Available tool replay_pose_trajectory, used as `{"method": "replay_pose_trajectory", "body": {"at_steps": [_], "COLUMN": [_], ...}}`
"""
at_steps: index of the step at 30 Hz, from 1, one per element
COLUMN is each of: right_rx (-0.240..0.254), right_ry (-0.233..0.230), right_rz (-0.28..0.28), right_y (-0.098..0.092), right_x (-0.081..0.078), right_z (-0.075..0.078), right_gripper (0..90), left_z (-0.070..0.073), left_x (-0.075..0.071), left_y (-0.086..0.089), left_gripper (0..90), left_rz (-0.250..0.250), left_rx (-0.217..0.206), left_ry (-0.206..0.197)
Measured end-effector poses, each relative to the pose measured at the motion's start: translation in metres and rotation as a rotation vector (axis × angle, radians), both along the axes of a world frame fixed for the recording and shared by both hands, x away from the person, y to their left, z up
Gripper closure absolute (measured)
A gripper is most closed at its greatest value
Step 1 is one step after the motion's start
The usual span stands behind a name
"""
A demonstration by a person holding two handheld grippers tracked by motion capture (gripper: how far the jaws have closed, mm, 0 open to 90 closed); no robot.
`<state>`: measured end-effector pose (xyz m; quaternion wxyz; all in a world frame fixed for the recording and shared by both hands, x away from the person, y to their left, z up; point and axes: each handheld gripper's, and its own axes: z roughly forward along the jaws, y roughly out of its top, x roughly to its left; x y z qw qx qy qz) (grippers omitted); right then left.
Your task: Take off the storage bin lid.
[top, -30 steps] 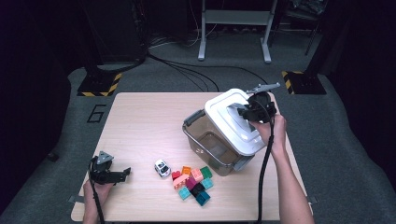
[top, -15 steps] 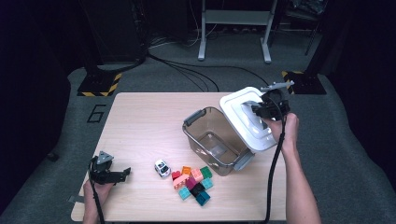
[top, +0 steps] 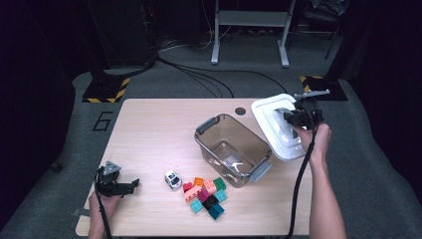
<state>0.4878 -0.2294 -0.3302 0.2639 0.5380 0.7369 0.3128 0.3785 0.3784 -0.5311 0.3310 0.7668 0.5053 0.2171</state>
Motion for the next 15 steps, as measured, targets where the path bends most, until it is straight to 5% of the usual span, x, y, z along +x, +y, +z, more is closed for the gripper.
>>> {"method": "replay_pose_trajectory", "body": {"at_steps": [15], "right_rx": [-0.013], "right_ry": [0.029], "right_rz": [-0.119], "right_y": [-0.024], "right_x": [0.012], "right_z": [-0.031], "right_gripper": [67.1], "left_z": [0.0], "left_x": [0.0], "left_y": [0.0], "left_gripper": [4.1], "left_rz": [0.0], "left_rx": [0.001], "left_ry": [0.0]}}
